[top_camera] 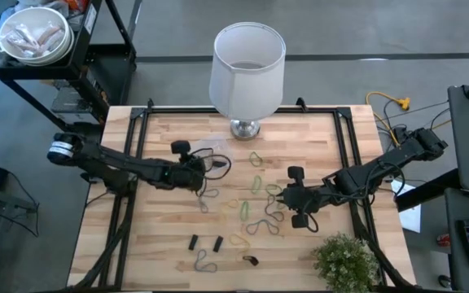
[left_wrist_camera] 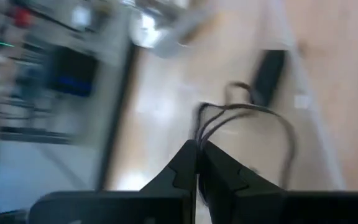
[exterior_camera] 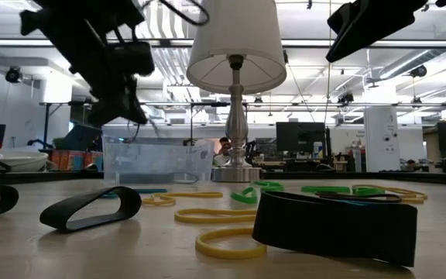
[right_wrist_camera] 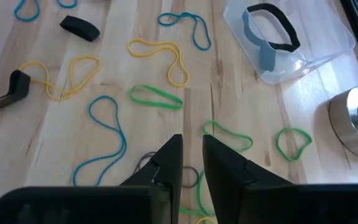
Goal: Pick and place rubber bands into bin
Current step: Put the purple rubber band into the transparent bin, then put the green rubber band into the transparent bin
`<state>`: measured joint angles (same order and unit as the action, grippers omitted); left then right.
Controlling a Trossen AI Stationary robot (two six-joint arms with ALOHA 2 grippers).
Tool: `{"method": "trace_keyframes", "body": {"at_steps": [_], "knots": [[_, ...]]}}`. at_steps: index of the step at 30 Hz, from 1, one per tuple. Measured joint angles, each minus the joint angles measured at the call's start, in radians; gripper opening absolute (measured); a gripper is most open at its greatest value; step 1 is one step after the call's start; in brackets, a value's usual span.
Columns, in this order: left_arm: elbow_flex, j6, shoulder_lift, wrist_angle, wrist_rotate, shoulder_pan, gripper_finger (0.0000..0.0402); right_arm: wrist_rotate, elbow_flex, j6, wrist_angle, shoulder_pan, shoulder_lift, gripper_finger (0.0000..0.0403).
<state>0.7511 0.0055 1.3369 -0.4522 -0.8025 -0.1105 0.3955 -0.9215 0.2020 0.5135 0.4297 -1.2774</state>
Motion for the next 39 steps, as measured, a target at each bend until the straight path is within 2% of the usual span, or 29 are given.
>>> {"method": "trace_keyframes", "body": {"at_steps": [2,3,8,14,24,29,32,34,39], "knots": [[0.000,0.001,0.000,0.002,0.083,0.044,0.0002,0.000,0.001,-0.001,-0.003,0.000,0.000,0.0056],[0.000,0.001,0.000,0.001,0.092,0.061,0.0002,0.000,0.002,-0.001,-0.003,0.000,0.000,0.0056],[0.000,0.006,0.000,0.001,0.095,0.112,0.0002,0.000,0.005,-0.004,-0.004,0.000,0.000,0.0056],[0.000,0.012,0.000,0.006,0.095,0.119,0.0004,0.000,0.013,-0.004,-0.005,0.000,0.000,0.0056],[0.000,0.036,0.000,0.029,0.092,0.119,0.0101,0.000,0.027,-0.004,-0.024,0.000,0.000,0.0057],[0.003,0.037,-0.001,0.024,0.091,0.119,0.0125,0.000,0.028,-0.004,-0.031,0.000,0.000,0.0057],[0.010,0.032,-0.019,0.022,0.090,0.111,0.0128,0.012,0.051,-0.016,-0.114,-0.002,0.000,0.0057],[0.014,0.024,-0.050,0.024,0.091,0.086,0.0128,0.023,0.080,-0.078,-0.216,-0.011,-0.002,0.0057],[0.013,-0.024,-0.170,0.024,0.095,-0.050,0.0128,0.024,0.134,-0.267,-0.413,-0.054,-0.033,0.0057]]}}
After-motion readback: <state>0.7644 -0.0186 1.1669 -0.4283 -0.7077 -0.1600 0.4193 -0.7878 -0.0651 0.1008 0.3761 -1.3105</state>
